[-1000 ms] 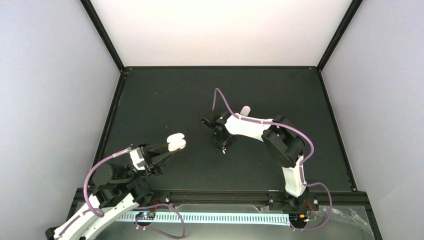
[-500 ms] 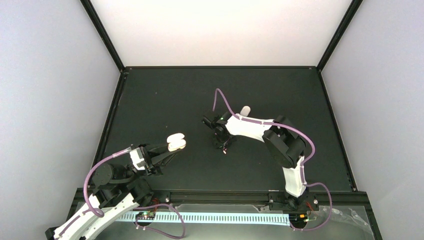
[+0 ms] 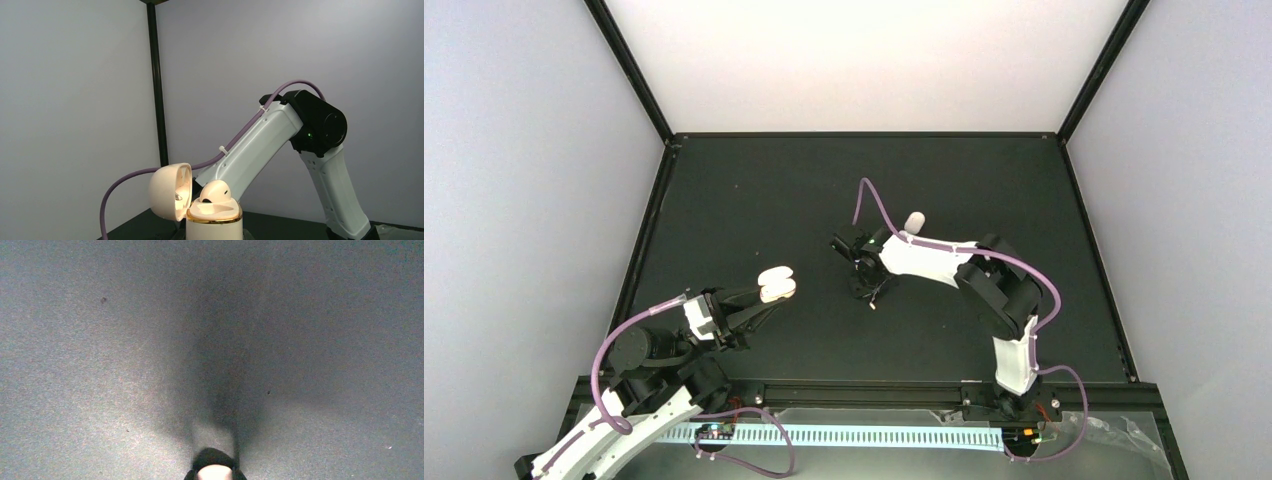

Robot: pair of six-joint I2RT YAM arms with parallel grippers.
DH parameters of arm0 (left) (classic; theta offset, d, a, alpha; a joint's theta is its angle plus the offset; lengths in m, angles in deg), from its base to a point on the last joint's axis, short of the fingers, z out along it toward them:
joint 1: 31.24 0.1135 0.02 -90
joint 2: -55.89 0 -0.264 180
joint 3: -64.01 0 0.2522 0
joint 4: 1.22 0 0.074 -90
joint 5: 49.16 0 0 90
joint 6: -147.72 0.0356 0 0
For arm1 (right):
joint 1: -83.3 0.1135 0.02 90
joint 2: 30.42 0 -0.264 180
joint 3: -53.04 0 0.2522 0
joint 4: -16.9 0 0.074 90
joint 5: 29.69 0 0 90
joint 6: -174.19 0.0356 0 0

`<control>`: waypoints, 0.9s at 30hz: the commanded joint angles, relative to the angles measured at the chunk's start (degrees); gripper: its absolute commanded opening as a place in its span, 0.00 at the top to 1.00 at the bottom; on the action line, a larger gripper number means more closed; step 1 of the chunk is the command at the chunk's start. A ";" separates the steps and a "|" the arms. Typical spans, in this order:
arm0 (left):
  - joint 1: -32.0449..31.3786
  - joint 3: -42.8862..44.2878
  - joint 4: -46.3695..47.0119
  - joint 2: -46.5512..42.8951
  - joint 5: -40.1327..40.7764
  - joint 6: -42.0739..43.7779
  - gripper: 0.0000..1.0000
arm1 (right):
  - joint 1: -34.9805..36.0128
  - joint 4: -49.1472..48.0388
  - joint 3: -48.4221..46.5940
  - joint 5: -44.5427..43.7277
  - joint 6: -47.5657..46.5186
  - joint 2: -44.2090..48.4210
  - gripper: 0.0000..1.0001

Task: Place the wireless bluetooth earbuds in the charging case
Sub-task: Pick up the earbud from the center of the board.

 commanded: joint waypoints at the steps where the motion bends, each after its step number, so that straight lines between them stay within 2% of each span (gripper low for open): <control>1: -0.26 0.48 -0.03 0.56 -0.55 -0.35 0.98 | 0.38 -1.57 0.65 -0.36 1.90 3.27 0.90; 18: -0.26 0.48 0.13 0.95 -0.98 -0.67 0.98 | 0.35 1.54 -0.29 -0.49 -1.00 0.60 0.86; 27: -0.28 0.48 0.33 1.13 -1.20 -0.66 0.99 | 0.38 2.66 -0.84 0.18 -2.23 -0.98 0.80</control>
